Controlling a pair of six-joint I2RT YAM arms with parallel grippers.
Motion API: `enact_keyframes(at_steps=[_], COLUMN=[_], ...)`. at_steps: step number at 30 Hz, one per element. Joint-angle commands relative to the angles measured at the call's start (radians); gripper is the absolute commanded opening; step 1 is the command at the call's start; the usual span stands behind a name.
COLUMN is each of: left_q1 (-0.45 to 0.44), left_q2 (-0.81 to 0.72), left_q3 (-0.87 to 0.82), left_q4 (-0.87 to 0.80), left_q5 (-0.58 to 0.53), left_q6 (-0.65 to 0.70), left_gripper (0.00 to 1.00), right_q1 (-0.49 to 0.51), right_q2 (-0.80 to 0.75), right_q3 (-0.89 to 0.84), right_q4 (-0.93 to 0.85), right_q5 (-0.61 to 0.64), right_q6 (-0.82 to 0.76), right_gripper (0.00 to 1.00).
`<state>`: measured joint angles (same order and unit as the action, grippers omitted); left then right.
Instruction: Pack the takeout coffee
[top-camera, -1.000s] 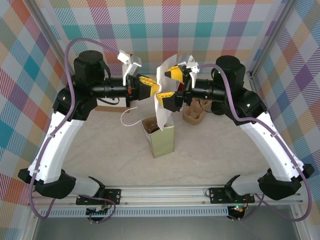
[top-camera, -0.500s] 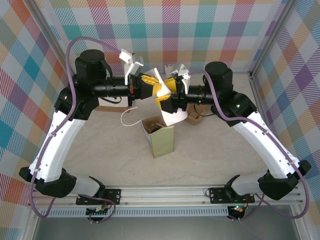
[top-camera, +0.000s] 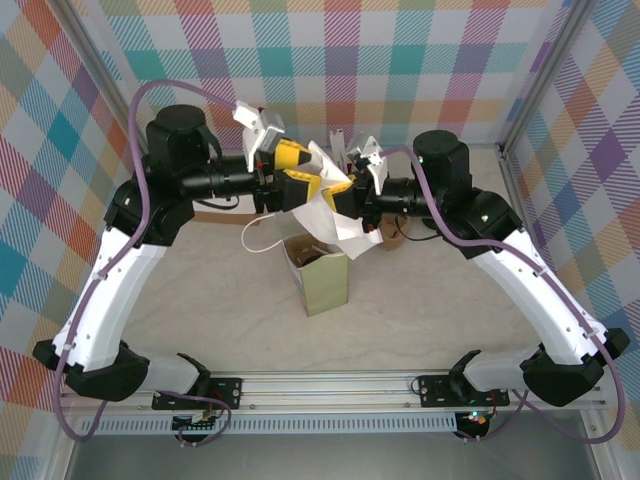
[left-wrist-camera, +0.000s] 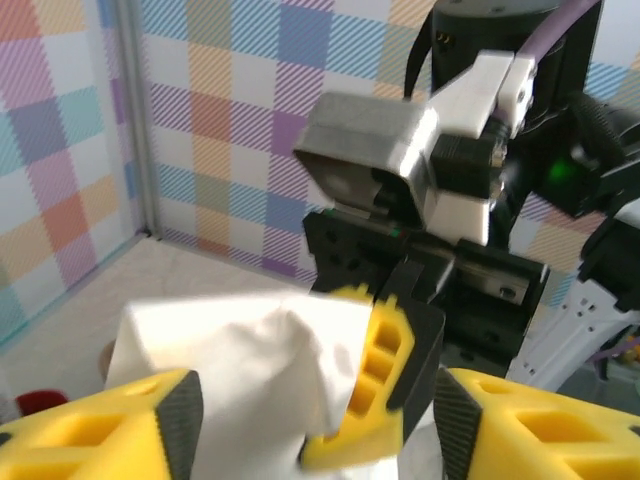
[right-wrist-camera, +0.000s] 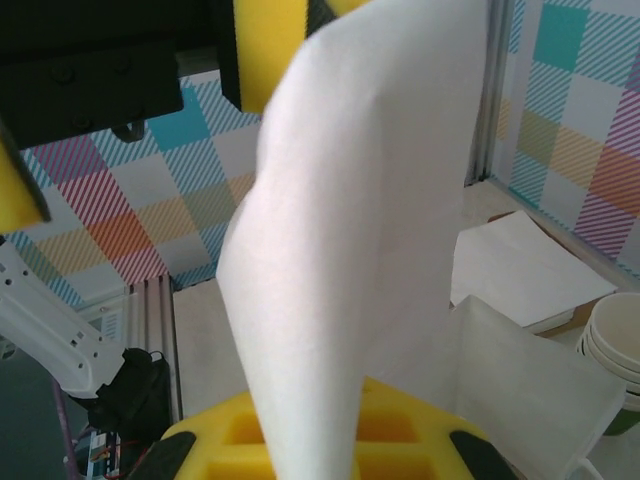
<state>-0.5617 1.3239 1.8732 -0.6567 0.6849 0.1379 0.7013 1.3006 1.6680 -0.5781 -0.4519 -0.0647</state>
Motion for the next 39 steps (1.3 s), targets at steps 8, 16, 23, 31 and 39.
enact_keyframes(at_steps=[8, 16, 23, 31, 39], left_q1=[-0.011, -0.011, -0.011, -0.011, -0.01], left_q2=[-0.462, -0.732, -0.856, -0.867, -0.861], left_q3=[-0.506, -0.782, -0.873, -0.878, -0.882], left_q4=[0.165, -0.021, -0.106, -0.115, -0.117], left_q5=[-0.617, -1.079, -1.147, -1.161, -1.157], left_q6=[-0.201, -0.412, -0.476, -0.473, -0.475], left_gripper=[0.87, 0.92, 0.93, 0.95, 0.95], right_q1=[0.02, 0.07, 0.079, 0.078, 0.08], right_q2=[0.102, 0.24, 0.316, 0.395, 0.438], right_q3=[0.179, 0.306, 0.31, 0.316, 0.273], right_q4=[-0.058, -0.102, -0.137, -0.187, -0.207], right_q5=[0.094, 0.244, 0.323, 0.292, 0.254], right_q6=[0.052, 0.126, 0.145, 0.139, 0.14], right_gripper=[0.0, 0.0, 0.0, 0.0, 0.0])
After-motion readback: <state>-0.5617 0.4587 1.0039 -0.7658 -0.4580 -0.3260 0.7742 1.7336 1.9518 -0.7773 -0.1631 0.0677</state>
